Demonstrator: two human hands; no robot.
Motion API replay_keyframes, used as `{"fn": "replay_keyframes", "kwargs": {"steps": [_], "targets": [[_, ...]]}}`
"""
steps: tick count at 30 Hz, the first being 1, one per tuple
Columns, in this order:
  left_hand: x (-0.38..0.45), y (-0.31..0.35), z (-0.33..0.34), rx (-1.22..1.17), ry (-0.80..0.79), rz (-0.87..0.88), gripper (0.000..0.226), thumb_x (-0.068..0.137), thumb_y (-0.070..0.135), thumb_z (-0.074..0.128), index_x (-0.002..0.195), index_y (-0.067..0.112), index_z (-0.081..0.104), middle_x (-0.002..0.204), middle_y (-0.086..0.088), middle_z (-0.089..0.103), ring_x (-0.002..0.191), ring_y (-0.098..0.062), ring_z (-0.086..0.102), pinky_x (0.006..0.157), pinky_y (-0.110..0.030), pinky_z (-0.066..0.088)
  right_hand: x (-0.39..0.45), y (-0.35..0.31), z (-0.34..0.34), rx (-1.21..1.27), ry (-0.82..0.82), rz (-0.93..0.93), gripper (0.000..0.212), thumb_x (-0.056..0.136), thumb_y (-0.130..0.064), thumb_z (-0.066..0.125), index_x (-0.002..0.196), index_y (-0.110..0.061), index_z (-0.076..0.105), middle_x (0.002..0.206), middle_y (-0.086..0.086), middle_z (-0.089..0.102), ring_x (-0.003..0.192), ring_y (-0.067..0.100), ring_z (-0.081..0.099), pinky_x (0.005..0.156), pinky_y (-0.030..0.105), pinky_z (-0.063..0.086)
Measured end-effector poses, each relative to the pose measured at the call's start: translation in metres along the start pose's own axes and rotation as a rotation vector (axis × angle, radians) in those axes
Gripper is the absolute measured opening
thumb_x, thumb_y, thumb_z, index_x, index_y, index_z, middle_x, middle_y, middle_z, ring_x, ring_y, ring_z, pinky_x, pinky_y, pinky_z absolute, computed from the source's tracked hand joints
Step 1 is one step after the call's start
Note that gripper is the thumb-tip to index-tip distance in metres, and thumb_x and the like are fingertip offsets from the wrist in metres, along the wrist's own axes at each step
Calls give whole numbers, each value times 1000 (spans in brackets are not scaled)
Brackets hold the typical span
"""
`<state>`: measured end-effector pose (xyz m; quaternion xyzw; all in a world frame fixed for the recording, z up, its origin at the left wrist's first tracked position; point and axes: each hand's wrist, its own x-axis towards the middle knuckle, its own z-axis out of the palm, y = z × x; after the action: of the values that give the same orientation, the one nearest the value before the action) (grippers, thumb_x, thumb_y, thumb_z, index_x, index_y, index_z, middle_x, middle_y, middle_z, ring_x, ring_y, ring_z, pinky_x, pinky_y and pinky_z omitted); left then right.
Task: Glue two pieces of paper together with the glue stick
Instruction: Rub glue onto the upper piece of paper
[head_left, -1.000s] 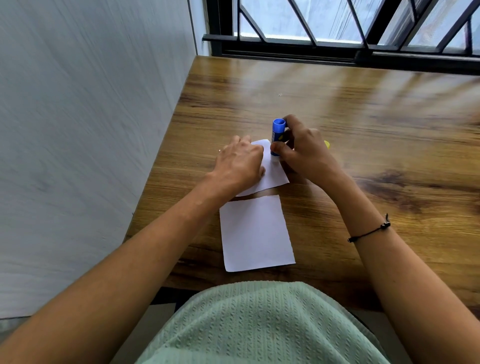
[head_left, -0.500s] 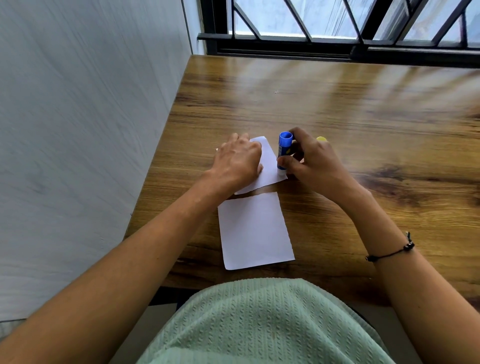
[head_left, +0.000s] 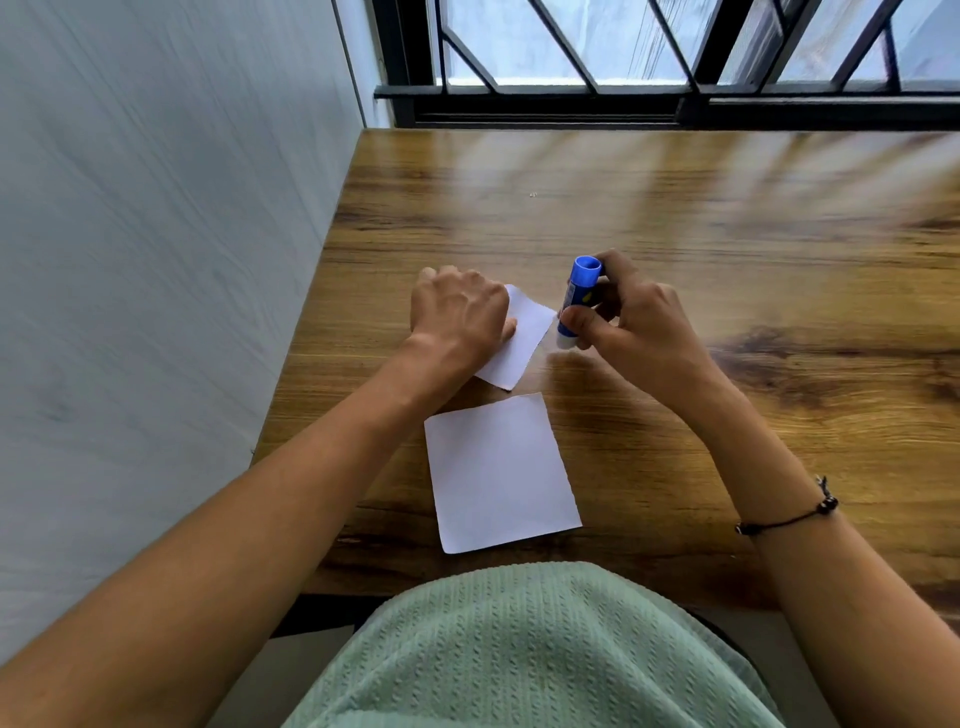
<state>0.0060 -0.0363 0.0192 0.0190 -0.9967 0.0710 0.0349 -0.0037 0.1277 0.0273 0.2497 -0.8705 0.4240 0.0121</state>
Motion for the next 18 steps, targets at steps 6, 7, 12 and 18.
{"fn": "replay_keyframes", "kwargs": {"steps": [6, 7, 12, 18], "targets": [[-6, 0, 6, -67, -26, -93, 34, 89, 34, 43, 81, 7, 62, 74, -11, 52, 65, -24, 42, 52, -28, 26, 6, -3, 4, -9, 41, -9, 25, 84, -15, 61, 104, -8, 49, 89, 12, 67, 71, 27, 64, 74, 42, 51], [-7, 0, 7, -79, -33, -96, 34, 90, 32, 41, 85, 6, 62, 80, -13, 57, 67, -26, 43, 54, -30, 29, 8, -3, 5, -10, 42, -4, 25, 84, -15, 61, 104, -8, 49, 89, 12, 66, 72, 28, 64, 74, 44, 51], [-9, 1, 6, -71, -57, -67, 31, 93, 28, 39, 91, 7, 62, 83, -13, 58, 75, -30, 53, 59, -34, 33, 18, -7, 9, -7, 70, 15, 24, 84, -15, 60, 102, -6, 48, 89, 14, 66, 75, 33, 63, 74, 44, 50], [-10, -9, -4, -182, -33, 159, 22, 87, 23, 51, 106, 11, 53, 92, -10, 50, 84, -22, 42, 65, -31, 34, 31, -14, 15, -4, 123, 10, 27, 84, -15, 60, 105, -4, 47, 87, 12, 63, 75, 32, 63, 74, 50, 51]]}}
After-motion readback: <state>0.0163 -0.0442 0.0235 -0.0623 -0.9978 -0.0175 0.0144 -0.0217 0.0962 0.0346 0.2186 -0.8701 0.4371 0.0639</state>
